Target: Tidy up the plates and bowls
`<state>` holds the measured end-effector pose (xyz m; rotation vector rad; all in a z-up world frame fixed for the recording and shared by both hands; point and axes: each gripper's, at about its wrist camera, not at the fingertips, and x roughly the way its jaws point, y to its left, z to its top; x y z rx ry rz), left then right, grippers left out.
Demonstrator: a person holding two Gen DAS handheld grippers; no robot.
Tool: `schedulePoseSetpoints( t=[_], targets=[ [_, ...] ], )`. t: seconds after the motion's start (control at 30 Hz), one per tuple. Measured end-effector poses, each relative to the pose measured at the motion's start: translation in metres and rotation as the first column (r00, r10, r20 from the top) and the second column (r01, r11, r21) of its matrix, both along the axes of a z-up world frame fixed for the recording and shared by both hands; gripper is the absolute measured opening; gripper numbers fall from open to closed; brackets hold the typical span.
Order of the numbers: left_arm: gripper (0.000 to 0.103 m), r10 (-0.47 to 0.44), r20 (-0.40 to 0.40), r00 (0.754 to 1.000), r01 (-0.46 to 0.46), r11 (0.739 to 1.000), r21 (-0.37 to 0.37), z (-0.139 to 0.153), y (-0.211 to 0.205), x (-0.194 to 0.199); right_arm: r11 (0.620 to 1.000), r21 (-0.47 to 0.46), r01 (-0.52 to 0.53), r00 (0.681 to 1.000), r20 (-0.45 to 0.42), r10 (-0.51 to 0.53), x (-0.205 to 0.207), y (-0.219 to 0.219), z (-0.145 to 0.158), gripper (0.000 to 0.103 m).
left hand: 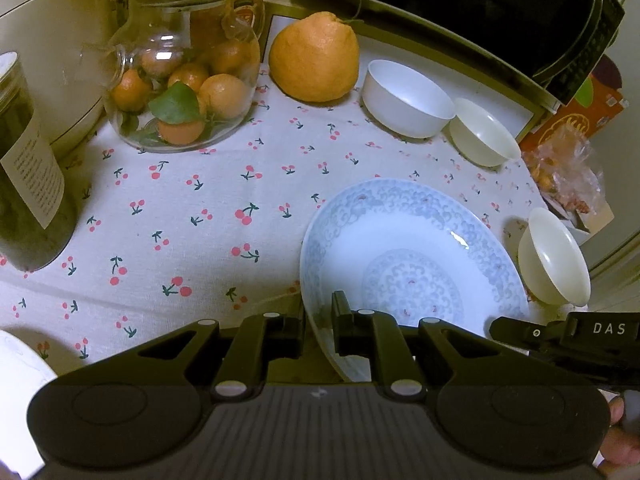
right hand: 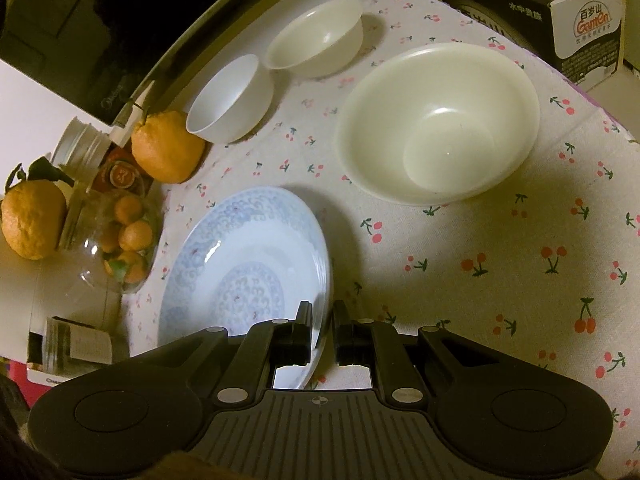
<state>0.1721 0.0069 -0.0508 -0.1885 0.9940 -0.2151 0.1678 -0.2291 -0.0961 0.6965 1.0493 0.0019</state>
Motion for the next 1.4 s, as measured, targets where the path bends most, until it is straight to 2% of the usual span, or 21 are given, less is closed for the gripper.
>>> schedulePoseSetpoints(
  t=[0.17,0.23,0.33,0.4,0.47,0.53,0.63,0.7,0.8,0.93,1.1,1.23,1.4],
  targets=[
    [0.014,-0.020,-0.002,1.000,0.020,1.000,-0.004,0.002,0.001,0.000,1.000,-0.004,-0.003,1.000,-0.005,0.003,-0.001,-0.002,0.001,0.014],
    [0.024,-0.030,0.001,1.000,0.030,0.999,-0.011,0.004,0.002,-0.002,1.000,0.012,-0.003,1.000,-0.007,0.004,-0.001,-0.004,0.002,0.017],
    [0.030,-0.040,-0.002,0.999,0.040,0.999,-0.013,0.006,0.003,-0.004,0.999,0.041,-0.009,1.000,0.001,0.009,-0.003,-0.008,0.005,0.029],
    [0.036,-0.046,-0.013,0.999,0.046,0.999,-0.024,0.007,0.005,-0.007,0.999,0.044,-0.016,1.000,0.010,0.015,-0.006,-0.009,0.009,0.054],
    [0.042,-0.056,-0.019,0.998,0.055,0.998,-0.035,0.008,0.007,-0.009,0.999,0.034,-0.026,0.999,0.023,0.025,-0.009,-0.008,0.014,0.068],
    [0.053,-0.070,-0.009,0.998,0.070,0.997,-0.033,0.012,0.008,-0.014,0.999,0.019,-0.051,0.998,0.032,0.050,-0.012,-0.006,0.019,0.069],
    [0.068,-0.096,0.012,0.995,0.097,0.995,-0.022,0.020,0.010,-0.022,0.996,0.016,-0.084,0.996,0.034,0.083,-0.017,-0.002,0.025,0.078],
    [0.075,-0.109,0.009,0.994,0.109,0.994,-0.008,0.025,0.012,-0.026,0.994,0.029,-0.102,0.994,0.029,0.101,-0.021,-0.002,0.029,0.084],
    [0.090,-0.136,0.009,0.991,0.136,0.991,0.004,0.032,0.017,-0.034,0.991,0.048,-0.126,0.992,0.027,0.125,-0.028,-0.001,0.034,0.087],
    [0.096,-0.167,0.001,0.986,0.167,0.986,0.017,0.034,0.026,-0.044,0.988,0.033,-0.153,0.988,0.003,0.153,-0.038,0.001,0.037,0.088],
    [0.098,-0.215,0.005,0.977,0.215,0.977,0.016,0.033,0.036,-0.055,0.980,0.045,-0.193,0.981,-0.014,0.194,-0.052,0.007,0.034,0.088],
    [0.098,-0.288,0.029,0.957,0.287,0.958,0.021,0.031,0.040,-0.065,0.971,0.086,-0.224,0.974,-0.022,0.227,-0.064,0.010,0.030,0.088],
    [0.098,-0.350,0.045,0.936,0.351,0.936,-0.011,0.029,0.045,-0.072,0.958,0.076,-0.278,0.960,-0.021,0.280,-0.083,0.018,0.026,0.088]
  ],
)
